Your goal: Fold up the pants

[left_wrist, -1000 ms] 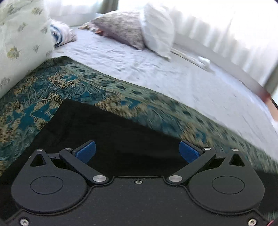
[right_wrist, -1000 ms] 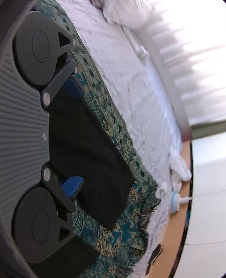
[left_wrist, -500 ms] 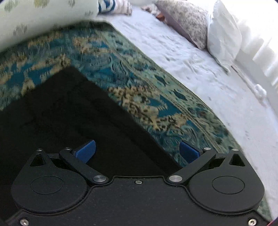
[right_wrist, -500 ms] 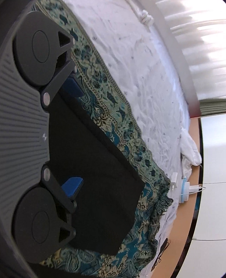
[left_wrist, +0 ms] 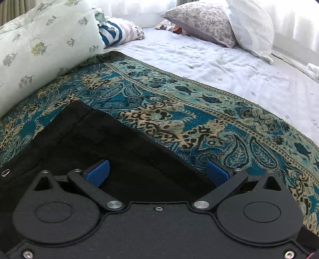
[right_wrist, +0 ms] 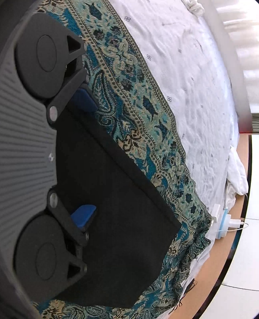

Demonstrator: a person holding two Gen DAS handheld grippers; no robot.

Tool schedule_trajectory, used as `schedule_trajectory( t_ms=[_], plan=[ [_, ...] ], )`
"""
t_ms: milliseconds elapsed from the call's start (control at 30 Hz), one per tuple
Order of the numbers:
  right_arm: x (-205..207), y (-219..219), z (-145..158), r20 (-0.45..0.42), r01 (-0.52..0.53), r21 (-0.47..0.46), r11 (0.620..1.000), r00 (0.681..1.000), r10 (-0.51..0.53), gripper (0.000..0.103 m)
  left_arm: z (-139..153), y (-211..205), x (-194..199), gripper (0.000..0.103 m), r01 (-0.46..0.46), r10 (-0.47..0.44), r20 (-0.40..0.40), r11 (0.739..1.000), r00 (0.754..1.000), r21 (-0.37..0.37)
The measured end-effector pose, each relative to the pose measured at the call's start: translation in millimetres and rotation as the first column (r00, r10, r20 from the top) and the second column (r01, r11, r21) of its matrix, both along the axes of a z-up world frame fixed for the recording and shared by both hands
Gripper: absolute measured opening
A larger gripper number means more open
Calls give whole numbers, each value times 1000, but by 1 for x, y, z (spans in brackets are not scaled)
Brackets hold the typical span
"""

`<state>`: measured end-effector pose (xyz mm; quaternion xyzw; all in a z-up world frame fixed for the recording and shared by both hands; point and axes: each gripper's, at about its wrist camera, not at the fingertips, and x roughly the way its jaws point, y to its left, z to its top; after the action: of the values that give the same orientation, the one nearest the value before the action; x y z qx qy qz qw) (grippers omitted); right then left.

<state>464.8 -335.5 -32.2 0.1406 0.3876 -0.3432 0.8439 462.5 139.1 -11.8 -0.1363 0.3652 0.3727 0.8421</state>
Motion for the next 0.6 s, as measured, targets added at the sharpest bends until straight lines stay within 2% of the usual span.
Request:
schedule_trajectory(
  t_ms=[33,67,100,133,167,200,233,267,300,467,600],
  plan=[
    [-1,-1,1,1,-1,7,1000,1000,1,95,1,1,-1,102,13,-13,-4,1000,1000,-4],
    [-2,-2,3,2,-4,14,1000,1000,4,86,2,1,-2,98,28,-28,-7,1000,1000,-4],
    [-4,-2,6,4,-6,9,1000,1000,6,71,3,1,-4,90,42,-42,-5,999,999,0],
    [-6,-2,10,4,-12,3,1000,1000,12,62,5,0,-7,84,49,-49,-1,999,999,6],
    [-9,-3,13,2,-15,-2,1000,1000,15,39,8,-3,-11,65,63,-63,3,998,998,13],
    [-11,-5,17,3,-22,7,1000,1000,22,23,11,-6,-14,40,81,-81,6,997,997,20],
    [-15,-9,20,13,-28,36,999,1000,28,15,15,-9,-18,30,110,-110,10,994,994,26],
    [-20,-14,23,18,-25,71,997,1000,24,9,20,-13,-22,9,139,-139,15,990,990,33],
    [-25,-18,26,27,-18,100,995,1000,16,6,24,-15,-26,3,152,-153,17,987,988,43],
    [-74,-41,47,147,-51,178,983,989,25,5,56,-10,-64,2,232,-234,95,972,968,30],
    [-128,-58,61,223,-89,206,974,974,42,5,74,-3,-110,2,305,-306,145,952,941,30]
  ],
)
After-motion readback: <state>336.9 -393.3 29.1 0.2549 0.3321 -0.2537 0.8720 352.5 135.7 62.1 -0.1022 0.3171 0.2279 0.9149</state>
